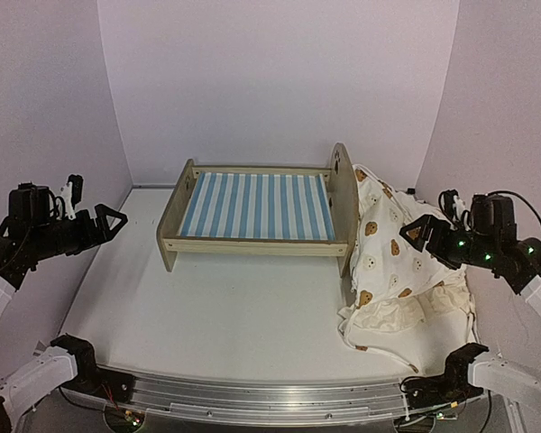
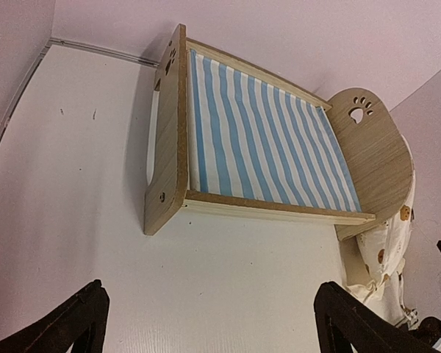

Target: Set up the pet bed

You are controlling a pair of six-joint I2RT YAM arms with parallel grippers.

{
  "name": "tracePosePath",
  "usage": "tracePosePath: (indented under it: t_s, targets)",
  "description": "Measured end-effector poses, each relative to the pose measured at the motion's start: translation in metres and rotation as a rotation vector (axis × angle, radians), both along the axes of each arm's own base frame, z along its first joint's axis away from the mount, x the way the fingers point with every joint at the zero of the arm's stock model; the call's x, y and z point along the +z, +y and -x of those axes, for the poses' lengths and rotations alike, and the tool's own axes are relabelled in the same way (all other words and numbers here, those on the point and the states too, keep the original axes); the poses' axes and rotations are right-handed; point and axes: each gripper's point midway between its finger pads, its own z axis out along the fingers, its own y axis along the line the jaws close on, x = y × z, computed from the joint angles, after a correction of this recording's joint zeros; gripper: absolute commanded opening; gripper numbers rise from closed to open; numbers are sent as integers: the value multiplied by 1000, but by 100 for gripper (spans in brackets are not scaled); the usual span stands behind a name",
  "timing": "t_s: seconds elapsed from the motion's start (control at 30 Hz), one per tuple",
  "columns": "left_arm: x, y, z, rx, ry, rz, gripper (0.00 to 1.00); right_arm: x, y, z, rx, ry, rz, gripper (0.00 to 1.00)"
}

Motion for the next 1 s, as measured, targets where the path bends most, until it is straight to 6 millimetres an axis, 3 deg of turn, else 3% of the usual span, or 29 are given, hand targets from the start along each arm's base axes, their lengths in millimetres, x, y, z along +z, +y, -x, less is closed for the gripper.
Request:
tracePosePath:
  t_s: [0.23,0.53,0.87,1.0]
  targets:
    - [0,-1,0,-3,-1,2,99,-29,-13,-15,-94,100,74,98]
    - [3,0,2,-3,-14,3,99,-61,-8,-30,-106,243,136,98]
    - [6,0,4,-3,-24,5,99,-82,30,-34,5,285,275,98]
    - [6,0,4,-3,-25,5,99,-92,29,-40,-8,294,333,98]
